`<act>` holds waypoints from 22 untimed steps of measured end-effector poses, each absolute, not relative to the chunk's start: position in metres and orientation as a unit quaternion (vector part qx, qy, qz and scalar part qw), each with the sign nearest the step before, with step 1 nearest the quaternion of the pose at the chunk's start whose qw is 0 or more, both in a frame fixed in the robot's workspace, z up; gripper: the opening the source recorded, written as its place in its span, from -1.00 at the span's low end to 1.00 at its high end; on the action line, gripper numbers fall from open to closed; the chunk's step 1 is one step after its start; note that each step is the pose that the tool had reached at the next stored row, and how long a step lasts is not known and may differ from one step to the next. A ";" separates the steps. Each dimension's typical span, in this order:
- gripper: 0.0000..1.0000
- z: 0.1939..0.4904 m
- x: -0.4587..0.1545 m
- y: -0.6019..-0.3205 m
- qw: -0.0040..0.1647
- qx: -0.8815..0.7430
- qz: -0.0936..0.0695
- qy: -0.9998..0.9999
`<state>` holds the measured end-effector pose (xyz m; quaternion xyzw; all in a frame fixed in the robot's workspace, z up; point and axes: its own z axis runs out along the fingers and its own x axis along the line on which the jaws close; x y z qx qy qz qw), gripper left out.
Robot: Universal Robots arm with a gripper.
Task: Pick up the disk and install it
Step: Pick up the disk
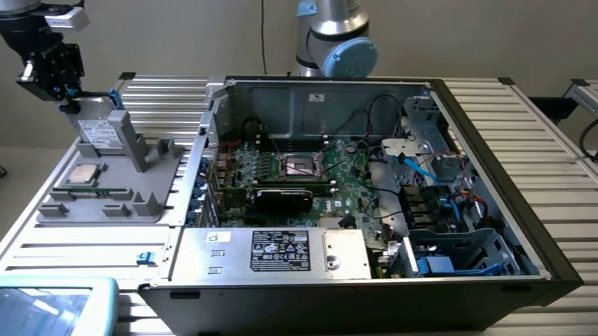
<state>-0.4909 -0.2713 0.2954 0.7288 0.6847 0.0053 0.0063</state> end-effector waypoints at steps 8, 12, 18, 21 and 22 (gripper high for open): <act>-0.25 0.313 -0.491 -0.271 0.006 0.729 0.005 0.685; -0.25 0.320 -0.490 -0.271 0.006 0.729 0.005 0.685; -0.25 0.333 -0.490 -0.271 0.006 0.729 0.005 0.685; -0.25 0.340 -0.490 -0.271 0.006 0.729 0.005 0.685; -0.25 0.342 -0.490 -0.271 0.006 0.729 0.005 0.685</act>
